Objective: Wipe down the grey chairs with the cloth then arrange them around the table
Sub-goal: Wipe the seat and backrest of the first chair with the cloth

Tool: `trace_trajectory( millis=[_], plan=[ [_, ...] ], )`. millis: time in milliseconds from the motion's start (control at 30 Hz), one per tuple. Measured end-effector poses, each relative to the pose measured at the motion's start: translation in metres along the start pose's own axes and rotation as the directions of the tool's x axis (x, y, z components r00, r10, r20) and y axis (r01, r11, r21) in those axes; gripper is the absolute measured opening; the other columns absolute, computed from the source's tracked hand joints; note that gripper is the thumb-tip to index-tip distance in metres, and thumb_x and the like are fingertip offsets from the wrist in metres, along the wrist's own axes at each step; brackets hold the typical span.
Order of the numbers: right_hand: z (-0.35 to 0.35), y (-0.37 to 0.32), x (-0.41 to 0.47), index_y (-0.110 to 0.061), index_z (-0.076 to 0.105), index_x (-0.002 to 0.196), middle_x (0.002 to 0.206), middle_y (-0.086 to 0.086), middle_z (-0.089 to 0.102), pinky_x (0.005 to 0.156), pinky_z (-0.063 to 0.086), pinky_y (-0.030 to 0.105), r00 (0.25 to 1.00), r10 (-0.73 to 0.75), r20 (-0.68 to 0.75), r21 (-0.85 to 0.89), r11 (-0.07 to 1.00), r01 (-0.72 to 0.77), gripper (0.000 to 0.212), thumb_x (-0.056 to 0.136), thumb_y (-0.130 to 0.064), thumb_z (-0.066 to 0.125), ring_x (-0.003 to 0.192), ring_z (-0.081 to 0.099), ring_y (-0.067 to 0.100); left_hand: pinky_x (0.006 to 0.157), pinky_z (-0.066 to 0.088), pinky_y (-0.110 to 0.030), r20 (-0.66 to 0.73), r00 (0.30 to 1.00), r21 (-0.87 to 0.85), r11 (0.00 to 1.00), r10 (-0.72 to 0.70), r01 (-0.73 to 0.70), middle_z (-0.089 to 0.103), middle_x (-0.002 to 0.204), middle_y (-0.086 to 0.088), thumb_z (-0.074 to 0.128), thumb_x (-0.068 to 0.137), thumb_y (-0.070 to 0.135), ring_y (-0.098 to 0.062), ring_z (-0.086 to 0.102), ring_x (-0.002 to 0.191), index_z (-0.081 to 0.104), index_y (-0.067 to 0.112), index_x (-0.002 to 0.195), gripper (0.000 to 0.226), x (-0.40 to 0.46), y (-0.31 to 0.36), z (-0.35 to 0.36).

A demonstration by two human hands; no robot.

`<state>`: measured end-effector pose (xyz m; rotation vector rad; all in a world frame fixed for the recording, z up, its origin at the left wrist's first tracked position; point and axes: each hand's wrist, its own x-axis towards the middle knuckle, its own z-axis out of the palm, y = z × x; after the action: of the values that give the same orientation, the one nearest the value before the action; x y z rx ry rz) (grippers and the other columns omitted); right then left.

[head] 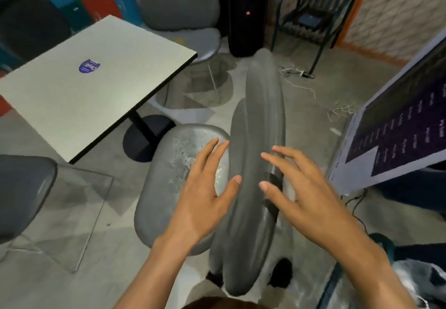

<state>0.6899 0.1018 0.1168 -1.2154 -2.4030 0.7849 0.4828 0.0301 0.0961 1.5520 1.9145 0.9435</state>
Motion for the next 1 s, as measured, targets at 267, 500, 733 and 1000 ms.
trace_trajectory(
  millis=[267,500,733,1000],
  plan=[
    [-0.052,0.057,0.026,-0.036,0.043,0.151,0.153,-0.021,0.029,0.112,0.035,0.028,0.979,-0.159,0.127,0.062,0.986,0.152,0.058,0.098,-0.060,0.045,0.144,0.027,0.000,0.125,0.026,-0.037,-0.143,0.978,0.046,0.987,-0.149,0.157,0.011,0.166,0.026,0.061,0.100,0.044,0.006,0.014,0.152,0.026,0.039,0.159,0.069,0.006,0.053,0.050],
    [-0.072,0.099,0.072,-0.039,0.041,0.150,0.152,-0.023,0.027,0.099,0.053,0.045,0.966,-0.195,0.168,0.107,0.978,0.178,0.065,0.092,-0.068,0.042,0.143,0.029,0.001,0.120,0.023,-0.025,-0.195,0.960,0.056,0.975,-0.202,0.216,0.010,0.166,0.025,0.059,0.099,0.048,0.008,0.013,0.151,0.024,0.039,0.160,0.071,0.036,0.067,0.074],
    [-0.090,0.142,0.142,-0.042,0.039,0.150,0.153,-0.026,0.025,0.094,0.056,0.045,0.957,-0.223,0.185,0.116,0.972,0.204,0.065,0.091,-0.071,0.040,0.143,0.028,-0.001,0.110,0.021,-0.014,-0.217,0.959,0.071,0.977,-0.182,0.202,0.006,0.164,0.033,0.054,0.098,0.057,0.015,0.014,0.146,0.017,0.046,0.159,0.072,0.103,0.077,0.087],
    [-0.118,0.175,0.258,-0.040,0.043,0.149,0.149,-0.030,0.029,0.096,0.054,0.044,0.965,-0.189,0.184,0.163,0.974,0.159,0.058,0.094,-0.054,0.056,0.142,0.030,-0.004,0.108,0.024,-0.010,-0.292,0.944,0.061,0.982,-0.155,0.180,0.013,0.163,0.033,0.058,0.097,0.050,0.010,0.022,0.147,0.025,0.042,0.158,0.070,0.220,0.085,0.084]
  ],
)
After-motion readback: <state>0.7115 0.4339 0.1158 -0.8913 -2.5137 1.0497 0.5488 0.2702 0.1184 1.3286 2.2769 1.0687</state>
